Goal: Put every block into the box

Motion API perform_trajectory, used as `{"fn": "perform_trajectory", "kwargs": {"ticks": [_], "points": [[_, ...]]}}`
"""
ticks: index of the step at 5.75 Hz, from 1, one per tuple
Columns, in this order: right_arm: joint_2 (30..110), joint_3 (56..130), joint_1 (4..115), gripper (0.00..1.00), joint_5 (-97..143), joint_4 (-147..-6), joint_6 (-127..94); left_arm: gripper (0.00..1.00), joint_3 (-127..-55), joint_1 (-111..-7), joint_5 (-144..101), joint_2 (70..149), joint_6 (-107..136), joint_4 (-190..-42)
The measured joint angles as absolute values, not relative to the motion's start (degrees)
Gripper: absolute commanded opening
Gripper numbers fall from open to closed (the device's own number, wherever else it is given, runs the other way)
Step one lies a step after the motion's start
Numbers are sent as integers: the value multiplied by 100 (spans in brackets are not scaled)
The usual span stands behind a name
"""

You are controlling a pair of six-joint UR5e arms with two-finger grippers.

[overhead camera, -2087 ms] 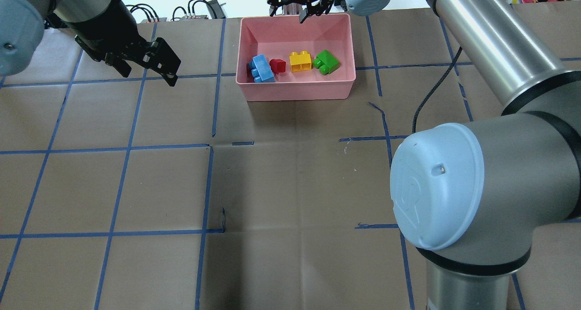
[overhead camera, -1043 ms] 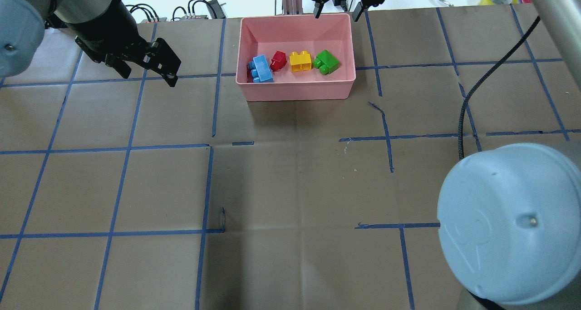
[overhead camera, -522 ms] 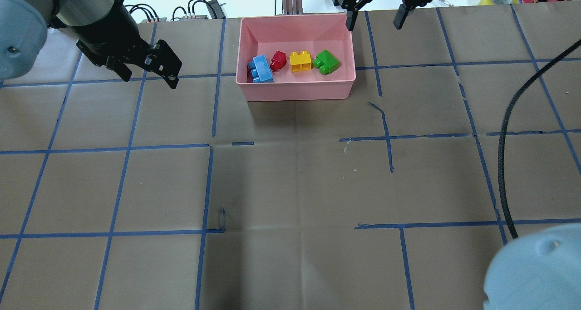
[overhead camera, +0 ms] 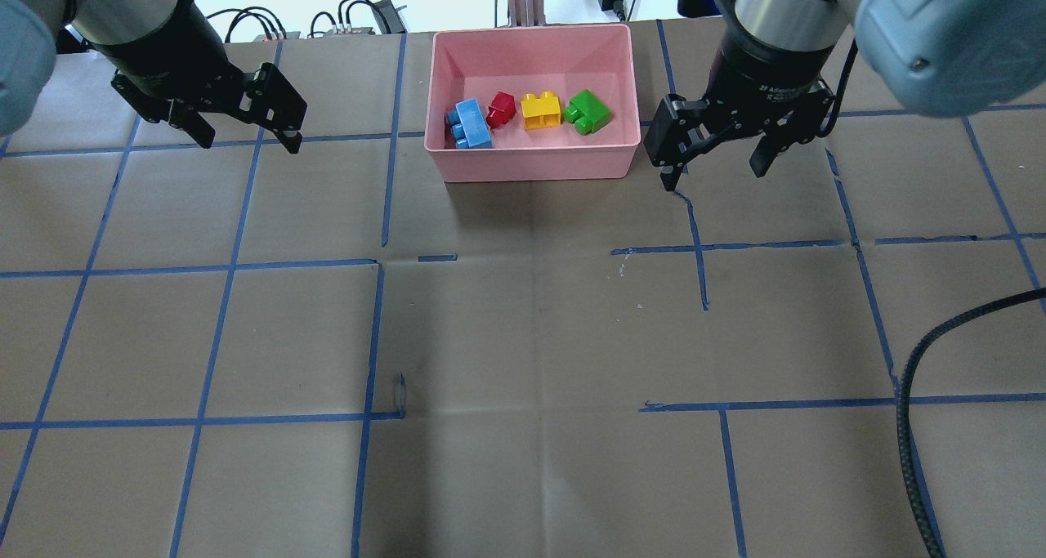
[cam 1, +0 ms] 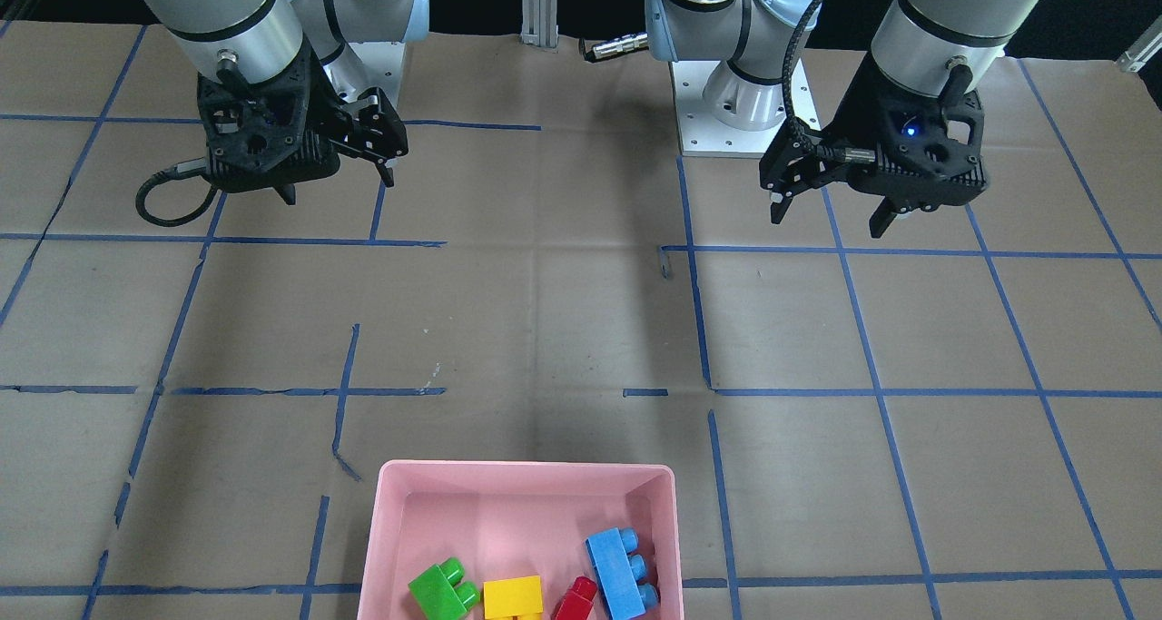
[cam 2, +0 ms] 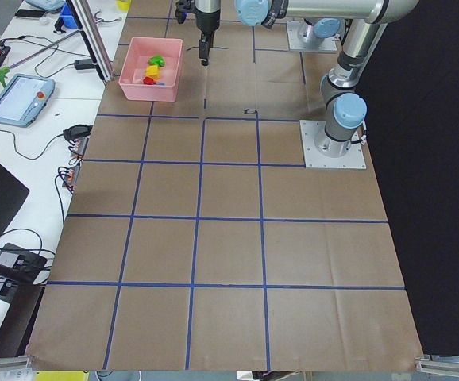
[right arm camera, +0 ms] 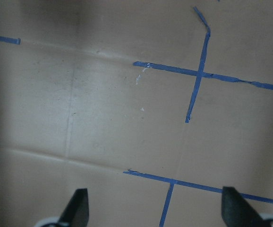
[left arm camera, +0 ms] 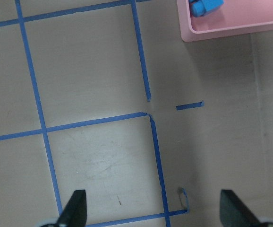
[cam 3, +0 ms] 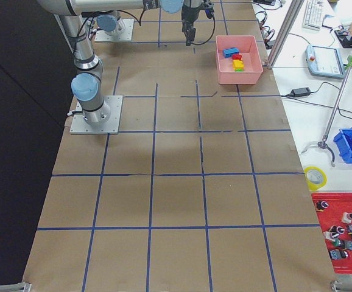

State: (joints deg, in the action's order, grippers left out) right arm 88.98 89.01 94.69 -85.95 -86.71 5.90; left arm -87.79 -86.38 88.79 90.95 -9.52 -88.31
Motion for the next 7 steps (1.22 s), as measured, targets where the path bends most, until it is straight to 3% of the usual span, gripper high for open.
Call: {"fn": "perform_trajectory", "kwargs": {"ticks": [7], "points": [[9196,9146,9386,100,-8968,-9014,-667,99,-8825,-8683,8894,9067,-451,-8841]]}}
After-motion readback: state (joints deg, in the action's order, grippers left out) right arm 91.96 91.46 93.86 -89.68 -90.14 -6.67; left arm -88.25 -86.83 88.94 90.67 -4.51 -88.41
